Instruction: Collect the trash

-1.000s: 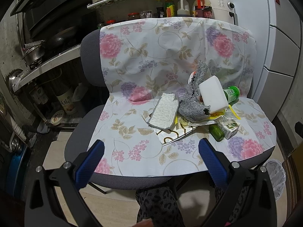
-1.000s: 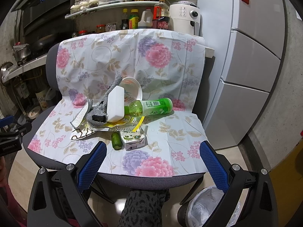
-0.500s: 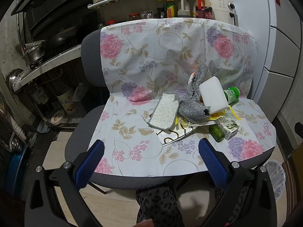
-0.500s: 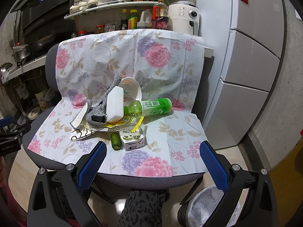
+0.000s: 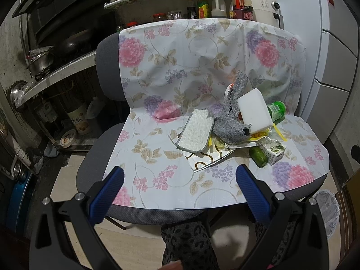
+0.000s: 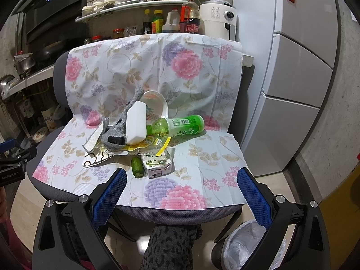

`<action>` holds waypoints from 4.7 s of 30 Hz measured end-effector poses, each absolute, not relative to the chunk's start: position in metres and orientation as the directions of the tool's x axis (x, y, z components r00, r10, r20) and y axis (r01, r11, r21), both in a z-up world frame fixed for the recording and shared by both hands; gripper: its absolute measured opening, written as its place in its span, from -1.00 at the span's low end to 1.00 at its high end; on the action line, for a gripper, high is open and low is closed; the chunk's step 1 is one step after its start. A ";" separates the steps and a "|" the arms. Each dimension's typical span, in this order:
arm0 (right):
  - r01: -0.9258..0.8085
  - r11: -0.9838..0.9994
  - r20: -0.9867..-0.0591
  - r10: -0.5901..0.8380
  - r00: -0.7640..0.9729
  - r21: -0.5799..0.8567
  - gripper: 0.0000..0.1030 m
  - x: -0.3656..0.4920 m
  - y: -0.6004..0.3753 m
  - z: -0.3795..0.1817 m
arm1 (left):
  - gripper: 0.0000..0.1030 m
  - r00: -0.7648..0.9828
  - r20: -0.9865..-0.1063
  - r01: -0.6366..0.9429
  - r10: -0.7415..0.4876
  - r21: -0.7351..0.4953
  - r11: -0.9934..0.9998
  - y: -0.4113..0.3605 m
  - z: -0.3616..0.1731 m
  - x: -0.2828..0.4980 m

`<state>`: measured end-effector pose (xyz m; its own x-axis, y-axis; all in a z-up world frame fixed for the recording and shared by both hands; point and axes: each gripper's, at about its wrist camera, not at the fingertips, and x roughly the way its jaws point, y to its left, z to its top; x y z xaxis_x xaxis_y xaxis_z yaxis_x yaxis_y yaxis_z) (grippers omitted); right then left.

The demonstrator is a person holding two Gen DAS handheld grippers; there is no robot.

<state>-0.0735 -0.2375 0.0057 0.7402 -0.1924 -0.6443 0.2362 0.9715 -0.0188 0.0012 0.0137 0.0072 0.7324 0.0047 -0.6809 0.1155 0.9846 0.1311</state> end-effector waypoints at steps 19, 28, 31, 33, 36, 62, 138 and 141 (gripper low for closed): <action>0.094 0.992 -0.617 -0.020 0.787 0.088 0.89 0.007 -0.234 -0.038 | 0.88 0.655 -0.754 0.133 -0.045 0.057 0.989 0.023 -0.047 0.067; 0.008 0.996 -0.648 0.055 0.759 0.094 0.89 0.074 -0.220 -0.061 | 0.88 0.624 -0.781 0.122 0.001 0.099 0.988 0.023 -0.071 0.107; 0.002 0.993 -0.659 0.078 0.748 0.120 0.87 0.094 -0.218 -0.068 | 0.88 0.615 -0.788 0.128 -0.003 0.096 0.987 0.021 -0.075 0.121; -0.012 0.991 -0.665 0.100 0.740 0.136 0.84 0.110 -0.218 -0.074 | 0.88 0.617 -0.787 0.125 -0.009 0.086 0.988 0.021 -0.078 0.131; -0.038 0.988 -0.674 0.131 0.727 0.151 0.80 0.130 -0.218 -0.084 | 0.88 0.615 -0.788 0.122 -0.013 0.079 0.989 0.019 -0.083 0.145; 0.053 0.976 -0.567 0.077 0.820 0.210 -0.41 0.057 -0.255 -0.051 | 0.12 0.622 -0.770 0.258 -0.139 0.034 0.965 -0.010 -0.089 0.138; 0.812 0.569 -0.808 -0.412 0.421 0.133 -0.12 -0.273 -0.472 -0.258 | -0.46 0.045 -0.651 0.965 -0.758 -0.169 0.202 -0.394 -0.204 -0.096; 0.822 0.552 -0.822 -0.398 0.407 0.140 -0.04 -0.274 -0.477 -0.265 | -0.43 0.059 -0.658 0.960 -0.751 -0.170 0.224 -0.394 -0.209 -0.090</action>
